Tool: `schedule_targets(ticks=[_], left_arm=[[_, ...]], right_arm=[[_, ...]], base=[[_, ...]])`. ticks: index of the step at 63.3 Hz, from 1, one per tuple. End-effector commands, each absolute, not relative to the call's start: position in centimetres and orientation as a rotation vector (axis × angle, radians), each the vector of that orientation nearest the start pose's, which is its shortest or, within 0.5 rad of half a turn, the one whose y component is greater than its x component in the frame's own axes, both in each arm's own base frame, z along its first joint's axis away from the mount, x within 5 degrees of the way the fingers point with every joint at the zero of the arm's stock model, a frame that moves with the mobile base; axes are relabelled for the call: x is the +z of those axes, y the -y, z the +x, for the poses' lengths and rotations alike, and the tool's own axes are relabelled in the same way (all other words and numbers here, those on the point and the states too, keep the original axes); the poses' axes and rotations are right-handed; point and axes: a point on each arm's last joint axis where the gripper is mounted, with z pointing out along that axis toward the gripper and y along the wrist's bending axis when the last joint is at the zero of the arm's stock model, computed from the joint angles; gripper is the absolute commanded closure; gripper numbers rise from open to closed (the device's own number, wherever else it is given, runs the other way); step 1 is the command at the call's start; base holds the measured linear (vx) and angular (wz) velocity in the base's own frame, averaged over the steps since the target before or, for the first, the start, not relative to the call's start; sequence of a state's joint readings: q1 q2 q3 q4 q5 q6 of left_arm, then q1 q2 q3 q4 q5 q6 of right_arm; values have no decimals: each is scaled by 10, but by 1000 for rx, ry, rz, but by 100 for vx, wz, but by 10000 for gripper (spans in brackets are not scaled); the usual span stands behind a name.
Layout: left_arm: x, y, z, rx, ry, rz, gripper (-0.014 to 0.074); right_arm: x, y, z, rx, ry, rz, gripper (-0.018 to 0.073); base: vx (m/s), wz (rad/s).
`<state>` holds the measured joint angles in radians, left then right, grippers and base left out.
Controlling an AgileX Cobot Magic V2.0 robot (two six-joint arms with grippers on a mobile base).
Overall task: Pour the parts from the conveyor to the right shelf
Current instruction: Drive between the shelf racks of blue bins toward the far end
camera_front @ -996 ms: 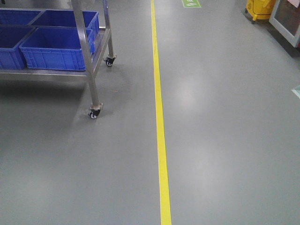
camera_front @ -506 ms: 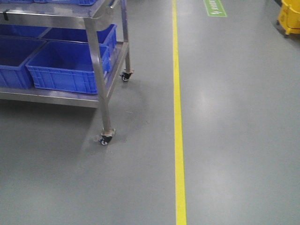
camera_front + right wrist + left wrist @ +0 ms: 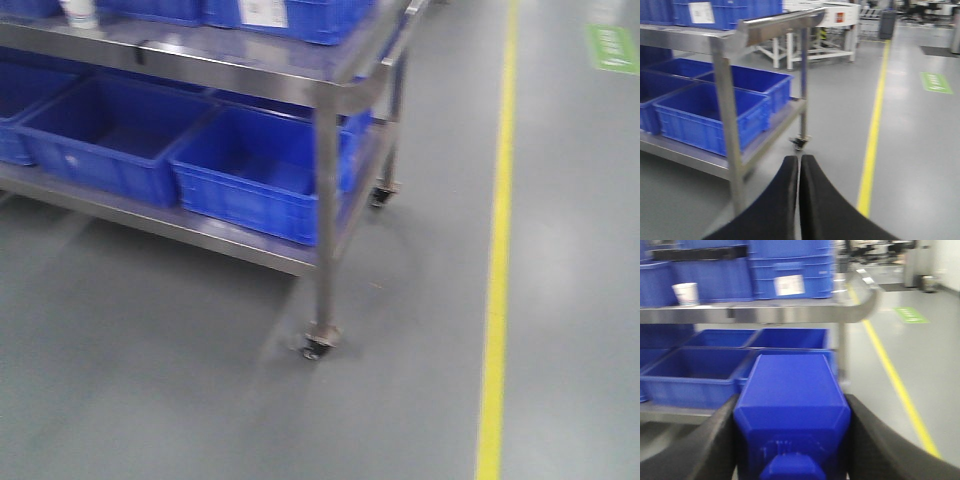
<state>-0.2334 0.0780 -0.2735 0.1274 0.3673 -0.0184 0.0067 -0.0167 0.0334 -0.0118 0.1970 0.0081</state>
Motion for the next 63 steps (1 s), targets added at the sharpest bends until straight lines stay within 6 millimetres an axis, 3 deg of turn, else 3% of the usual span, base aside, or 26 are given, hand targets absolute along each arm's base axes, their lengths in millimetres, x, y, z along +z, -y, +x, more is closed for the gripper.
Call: schedule_targets(ticks=[1, 63], left_arm=[[282, 8, 46, -83, -1538, 229, 603], [282, 8, 46, -83, -1538, 229, 603]], right_arm=[[187, 0, 56, -9, -1627, -15, 568], [187, 0, 56, -9, -1632, -15, 568]], base=[[41, 70], [29, 92]])
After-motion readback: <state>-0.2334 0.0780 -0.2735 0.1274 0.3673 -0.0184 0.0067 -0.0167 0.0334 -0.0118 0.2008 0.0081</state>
